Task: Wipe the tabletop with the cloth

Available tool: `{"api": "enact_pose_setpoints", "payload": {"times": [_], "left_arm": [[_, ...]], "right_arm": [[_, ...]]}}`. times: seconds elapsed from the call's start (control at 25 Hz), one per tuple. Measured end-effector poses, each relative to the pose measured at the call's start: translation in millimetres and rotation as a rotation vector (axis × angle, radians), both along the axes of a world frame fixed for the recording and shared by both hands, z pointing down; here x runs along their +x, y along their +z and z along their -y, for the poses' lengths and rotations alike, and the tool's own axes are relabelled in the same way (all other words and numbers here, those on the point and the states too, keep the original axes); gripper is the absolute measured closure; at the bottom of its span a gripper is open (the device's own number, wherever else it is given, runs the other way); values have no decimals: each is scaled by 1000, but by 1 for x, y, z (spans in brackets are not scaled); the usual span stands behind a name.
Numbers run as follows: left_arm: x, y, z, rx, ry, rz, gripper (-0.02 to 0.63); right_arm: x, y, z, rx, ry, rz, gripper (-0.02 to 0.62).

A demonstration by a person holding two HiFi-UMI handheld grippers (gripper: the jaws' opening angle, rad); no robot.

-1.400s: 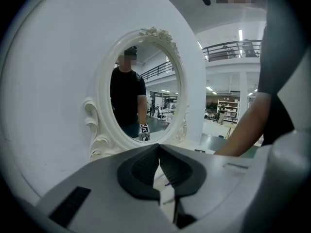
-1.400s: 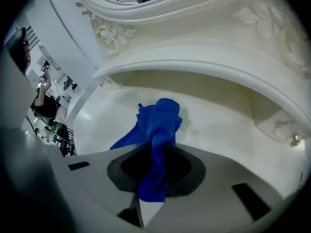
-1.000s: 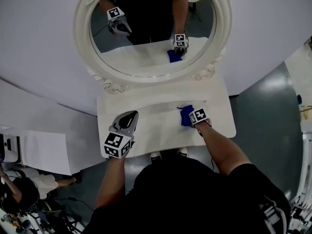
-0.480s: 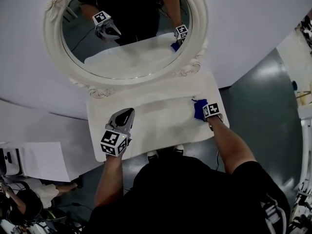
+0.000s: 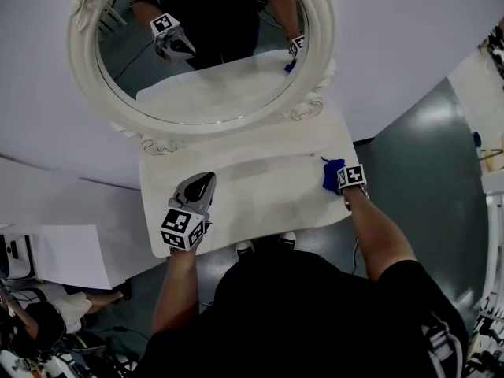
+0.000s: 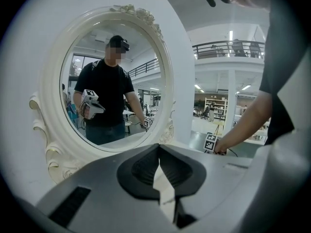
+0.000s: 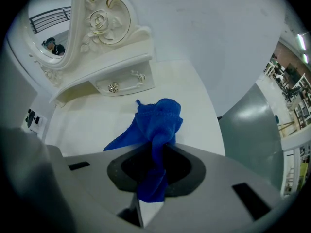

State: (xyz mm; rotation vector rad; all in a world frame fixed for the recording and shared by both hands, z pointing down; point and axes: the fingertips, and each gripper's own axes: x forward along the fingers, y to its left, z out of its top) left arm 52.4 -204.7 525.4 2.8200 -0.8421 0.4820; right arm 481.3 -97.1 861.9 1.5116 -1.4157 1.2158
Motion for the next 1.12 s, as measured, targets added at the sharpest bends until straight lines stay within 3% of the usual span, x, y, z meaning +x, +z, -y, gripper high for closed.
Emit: {"api": "enact_pose_setpoints", "payload": {"times": [0.2, 0.4, 0.84, 1.12], "left_arm": [[-17, -6, -4, 10, -32, -13, 597], [-51, -10, -7, 20, -88, -21, 597], [-163, -25, -23, 51, -256, -38, 597], [-233, -27, -38, 57, -356, -29, 597]], "right_arm": [[-15, -12, 13, 22, -19, -2, 538], [-83, -37, 51, 100, -127, 54, 538], [-336, -81, 109, 192, -496, 237, 538], [-504, -103, 108, 204, -708, 378, 538]]}}
